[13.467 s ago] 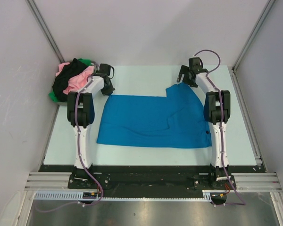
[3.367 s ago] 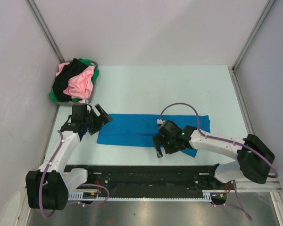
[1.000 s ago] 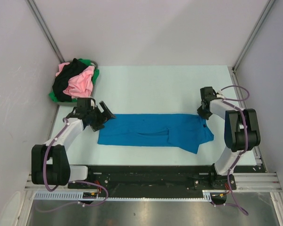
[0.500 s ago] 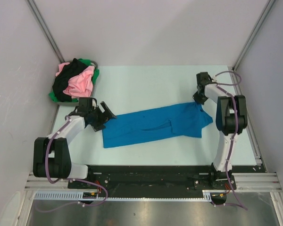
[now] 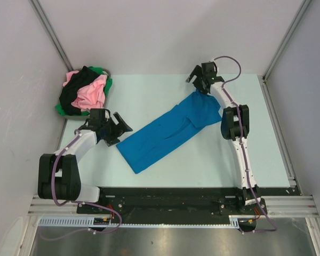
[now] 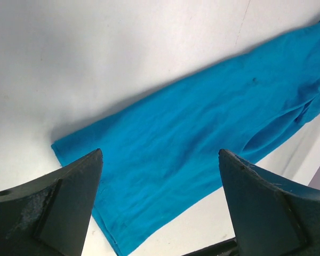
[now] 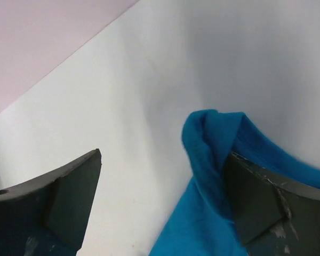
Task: Fold and stack the t-shirts
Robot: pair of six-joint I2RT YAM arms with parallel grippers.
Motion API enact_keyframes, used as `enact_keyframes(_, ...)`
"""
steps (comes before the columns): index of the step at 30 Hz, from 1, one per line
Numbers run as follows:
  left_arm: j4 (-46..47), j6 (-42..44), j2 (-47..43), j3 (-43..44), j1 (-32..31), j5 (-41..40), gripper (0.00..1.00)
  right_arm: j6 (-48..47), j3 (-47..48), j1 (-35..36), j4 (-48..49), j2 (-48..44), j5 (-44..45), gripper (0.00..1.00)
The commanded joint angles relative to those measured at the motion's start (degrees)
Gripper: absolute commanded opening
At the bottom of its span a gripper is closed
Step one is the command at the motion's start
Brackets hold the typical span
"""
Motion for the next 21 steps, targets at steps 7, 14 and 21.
enact_keyframes(7, 1.9, -0.3, -3.8, 0.4, -1.1, -1.5, 0.95, -12.7, -25.3, -0.4, 21.5, -27.0, 8.2, 1.00)
enact_keyframes(14, -1.3, 1.4, -4.5, 1.3, -1.4, -4.1, 0.96, -19.5, -41.7, -0.2, 13.8, -46.7, 16.8, 1.00)
enact_keyframes(21, -6.2, 2.5, -5.4, 1.9, -1.5, -7.3, 0.98, -10.1, -66.0, 5.0, 7.0, -66.0, 2.1, 1.00)
